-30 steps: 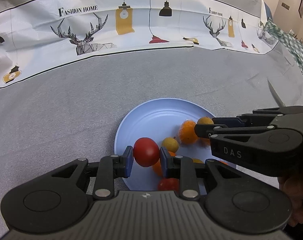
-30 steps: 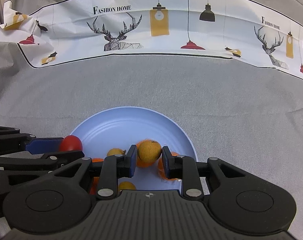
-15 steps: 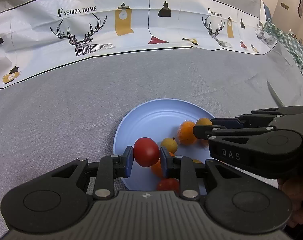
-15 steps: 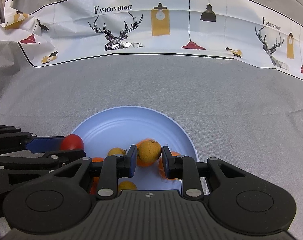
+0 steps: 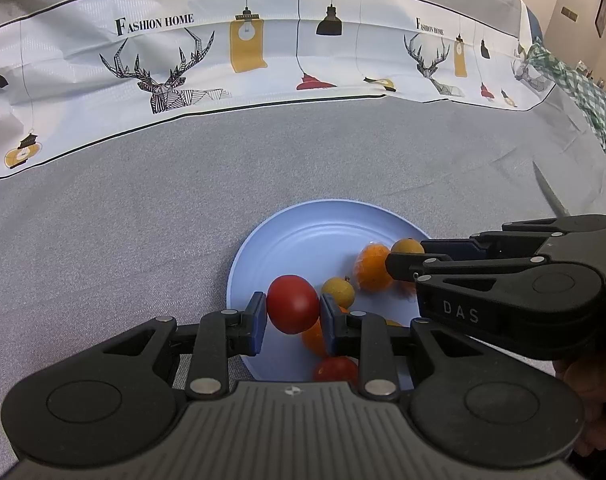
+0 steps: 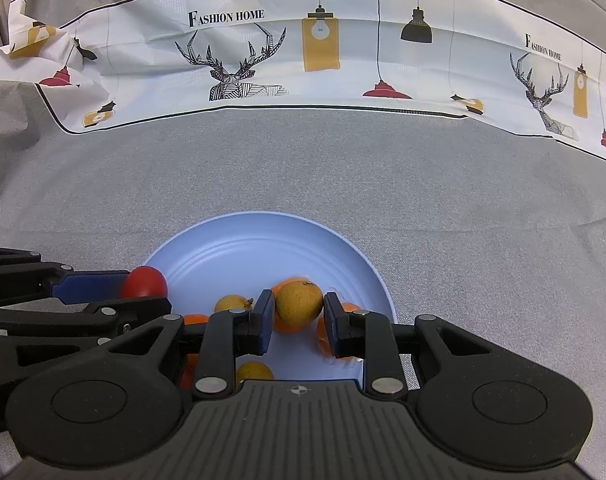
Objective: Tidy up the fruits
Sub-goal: 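Lower both fruits onto the plate and open both tools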
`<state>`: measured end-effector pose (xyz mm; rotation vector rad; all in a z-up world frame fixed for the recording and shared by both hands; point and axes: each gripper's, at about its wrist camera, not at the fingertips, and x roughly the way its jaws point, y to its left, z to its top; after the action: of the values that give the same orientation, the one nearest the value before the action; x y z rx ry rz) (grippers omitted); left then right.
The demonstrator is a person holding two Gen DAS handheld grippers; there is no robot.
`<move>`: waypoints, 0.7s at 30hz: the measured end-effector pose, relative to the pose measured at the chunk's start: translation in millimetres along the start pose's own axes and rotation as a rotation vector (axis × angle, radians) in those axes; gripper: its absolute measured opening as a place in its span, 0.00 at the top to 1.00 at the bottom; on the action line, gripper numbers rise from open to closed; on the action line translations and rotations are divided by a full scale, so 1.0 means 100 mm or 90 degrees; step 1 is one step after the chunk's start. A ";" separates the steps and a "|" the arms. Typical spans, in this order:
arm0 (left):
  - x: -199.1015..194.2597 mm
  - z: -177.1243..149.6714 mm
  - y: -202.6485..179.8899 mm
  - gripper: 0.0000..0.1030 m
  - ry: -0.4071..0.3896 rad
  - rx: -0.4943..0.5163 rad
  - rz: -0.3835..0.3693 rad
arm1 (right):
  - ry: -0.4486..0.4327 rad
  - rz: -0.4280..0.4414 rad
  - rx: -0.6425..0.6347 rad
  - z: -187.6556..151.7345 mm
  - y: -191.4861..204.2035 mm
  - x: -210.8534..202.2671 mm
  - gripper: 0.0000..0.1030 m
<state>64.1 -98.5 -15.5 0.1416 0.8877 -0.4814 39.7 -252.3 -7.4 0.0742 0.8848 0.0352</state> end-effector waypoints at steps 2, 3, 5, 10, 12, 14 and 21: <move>0.00 0.00 0.00 0.70 0.000 0.000 0.001 | 0.000 0.000 0.000 0.00 0.00 0.00 0.73; 0.00 0.00 0.00 0.70 0.000 0.000 0.000 | 0.000 -0.001 0.001 0.00 0.00 0.00 0.73; 0.00 0.00 0.00 0.70 0.000 0.000 0.000 | 0.000 0.000 0.000 0.00 0.00 0.00 0.73; 0.00 0.01 0.01 0.64 0.003 -0.003 -0.003 | -0.003 -0.006 0.002 0.00 0.01 0.00 0.70; -0.01 0.01 0.01 0.55 -0.001 -0.007 0.002 | -0.007 -0.015 0.008 0.00 0.00 -0.02 0.51; -0.04 0.01 0.02 0.54 -0.006 -0.011 0.004 | -0.016 -0.025 0.015 0.01 -0.02 -0.05 0.39; -0.30 -0.02 0.00 0.35 -0.054 -0.011 0.028 | -0.056 -0.041 0.041 0.04 -0.16 -0.26 0.14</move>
<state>46.9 -87.7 6.5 0.1242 0.8039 -0.4364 26.3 -270.3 13.2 0.1059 0.8004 -0.0562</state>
